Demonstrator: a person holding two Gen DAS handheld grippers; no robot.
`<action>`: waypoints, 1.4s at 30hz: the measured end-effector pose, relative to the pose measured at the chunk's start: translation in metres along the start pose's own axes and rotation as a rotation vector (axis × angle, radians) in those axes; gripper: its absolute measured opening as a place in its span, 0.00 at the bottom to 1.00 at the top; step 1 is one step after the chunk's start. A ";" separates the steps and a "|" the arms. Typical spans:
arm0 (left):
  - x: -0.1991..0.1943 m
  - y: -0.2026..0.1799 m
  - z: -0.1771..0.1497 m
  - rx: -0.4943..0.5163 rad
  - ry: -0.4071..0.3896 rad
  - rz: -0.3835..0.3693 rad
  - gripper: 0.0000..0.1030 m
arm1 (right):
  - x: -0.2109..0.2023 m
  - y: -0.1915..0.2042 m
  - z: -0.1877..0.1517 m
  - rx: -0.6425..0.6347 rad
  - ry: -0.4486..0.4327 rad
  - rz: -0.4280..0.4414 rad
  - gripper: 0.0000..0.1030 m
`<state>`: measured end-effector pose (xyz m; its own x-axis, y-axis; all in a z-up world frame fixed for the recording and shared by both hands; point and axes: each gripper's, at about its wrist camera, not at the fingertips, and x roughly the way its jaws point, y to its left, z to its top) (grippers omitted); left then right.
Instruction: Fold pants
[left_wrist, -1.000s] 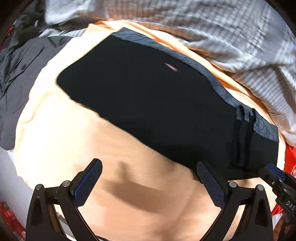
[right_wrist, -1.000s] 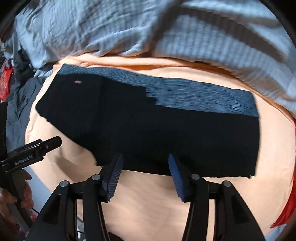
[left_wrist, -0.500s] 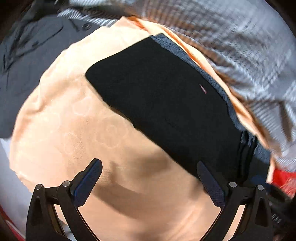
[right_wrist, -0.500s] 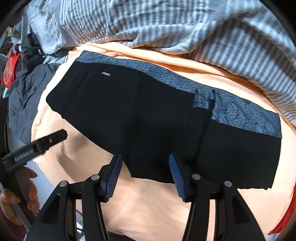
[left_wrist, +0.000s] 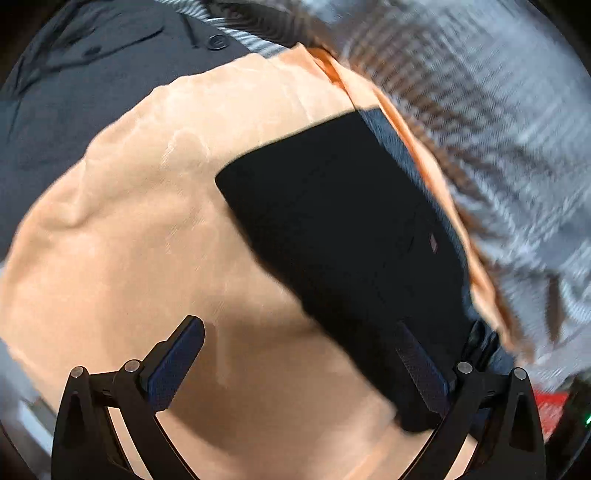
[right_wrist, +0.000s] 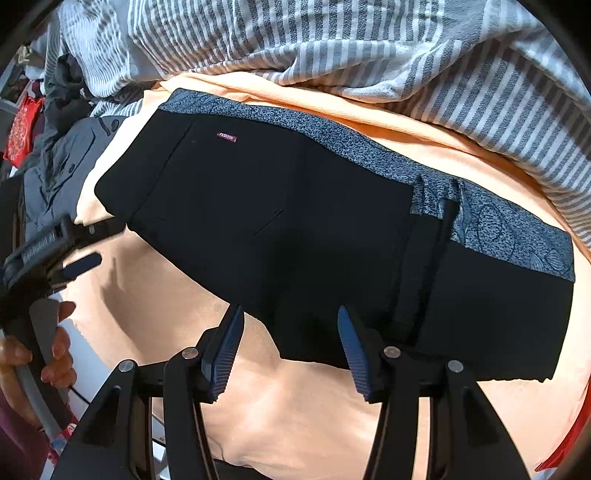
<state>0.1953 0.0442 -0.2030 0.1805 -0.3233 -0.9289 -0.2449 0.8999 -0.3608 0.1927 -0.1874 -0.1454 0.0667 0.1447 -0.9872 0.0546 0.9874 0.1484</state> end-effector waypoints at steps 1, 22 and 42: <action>0.003 0.003 0.002 -0.030 -0.005 -0.029 1.00 | 0.001 0.000 0.000 0.000 0.002 0.000 0.55; 0.031 -0.016 0.025 -0.130 -0.013 -0.281 1.00 | 0.011 0.006 0.018 -0.022 -0.013 0.059 0.55; -0.012 -0.125 -0.015 0.478 -0.265 0.244 0.25 | -0.035 0.005 0.106 -0.019 0.000 0.243 0.63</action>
<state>0.2096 -0.0688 -0.1480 0.4198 -0.0615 -0.9055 0.1350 0.9908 -0.0047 0.2958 -0.1946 -0.1044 0.0759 0.3783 -0.9226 0.0183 0.9245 0.3806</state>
